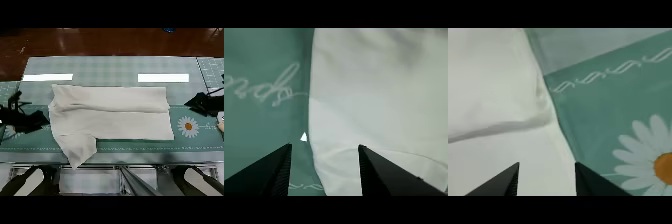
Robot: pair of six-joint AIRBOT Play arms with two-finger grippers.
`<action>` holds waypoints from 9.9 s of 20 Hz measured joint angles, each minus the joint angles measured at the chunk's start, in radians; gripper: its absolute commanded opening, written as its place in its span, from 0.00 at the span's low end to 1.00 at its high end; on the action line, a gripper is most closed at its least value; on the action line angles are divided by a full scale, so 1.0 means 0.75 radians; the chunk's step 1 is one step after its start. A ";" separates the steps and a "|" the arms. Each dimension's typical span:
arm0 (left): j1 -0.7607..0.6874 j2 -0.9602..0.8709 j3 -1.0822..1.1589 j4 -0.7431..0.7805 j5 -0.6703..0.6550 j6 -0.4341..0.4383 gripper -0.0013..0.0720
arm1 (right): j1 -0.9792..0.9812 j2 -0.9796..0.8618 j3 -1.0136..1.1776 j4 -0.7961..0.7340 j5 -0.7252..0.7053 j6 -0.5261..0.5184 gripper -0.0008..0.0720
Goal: Fold the shirts.
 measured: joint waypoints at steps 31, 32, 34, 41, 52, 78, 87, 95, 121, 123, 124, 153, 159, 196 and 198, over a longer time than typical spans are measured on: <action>-0.382 0.005 -0.301 -0.297 0.219 -0.057 0.04 | -0.183 0.156 -0.562 -0.150 0.077 0.098 0.57; -0.382 0.005 -0.300 -0.298 0.221 -0.056 0.04 | -0.183 0.125 -0.564 -0.122 0.065 0.084 0.57; -0.382 0.005 -0.299 -0.304 0.223 -0.053 0.04 | -0.175 0.064 -0.565 -0.043 0.035 0.049 0.57; -0.382 0.005 -0.273 -0.306 0.241 -0.028 0.04 | 0.055 -0.107 -0.459 0.231 -0.133 -0.111 0.04; -0.381 -0.175 0.338 -0.307 0.236 0.043 0.04 | 0.207 -0.241 0.066 0.230 -0.023 -0.122 0.04; -0.200 -0.751 1.124 -0.050 -0.097 -0.017 0.71 | 0.127 -0.662 0.538 0.238 -0.153 -0.047 0.57; -0.203 -0.164 0.523 -0.144 0.200 0.047 0.71 | 0.182 -0.704 0.344 0.267 -0.305 0.013 0.57; -0.507 -0.174 0.401 -0.190 0.275 0.104 0.17 | 0.338 -0.810 0.352 0.436 -0.344 -0.082 0.04; -1.683 -1.088 1.093 -0.659 0.390 -0.078 0.05 | 0.379 1.005 -0.127 0.234 0.118 0.279 0.04; -1.644 -1.094 1.136 -0.675 0.347 -0.079 0.05 | 0.379 0.983 -0.128 0.237 0.123 0.283 0.04; -1.601 -1.085 1.151 -0.678 0.327 -0.079 0.04 | 0.379 0.969 -0.128 0.247 0.124 0.281 0.04; -0.567 0.918 0.130 -0.246 0.027 -0.244 0.05 | 1.508 -0.746 0.762 0.755 -0.687 -0.085 0.57; -0.567 0.900 0.064 -0.161 0.017 -0.249 0.05 | 1.406 -0.744 0.789 0.704 -0.414 -0.018 0.57; -0.567 0.832 0.025 -0.015 0.045 -0.251 0.05 | 1.074 -0.506 0.614 0.486 -0.292 0.050 0.04; -0.567 0.826 0.025 -0.015 0.052 -0.251 0.05 | 1.045 -0.508 0.852 0.317 -0.213 0.157 0.04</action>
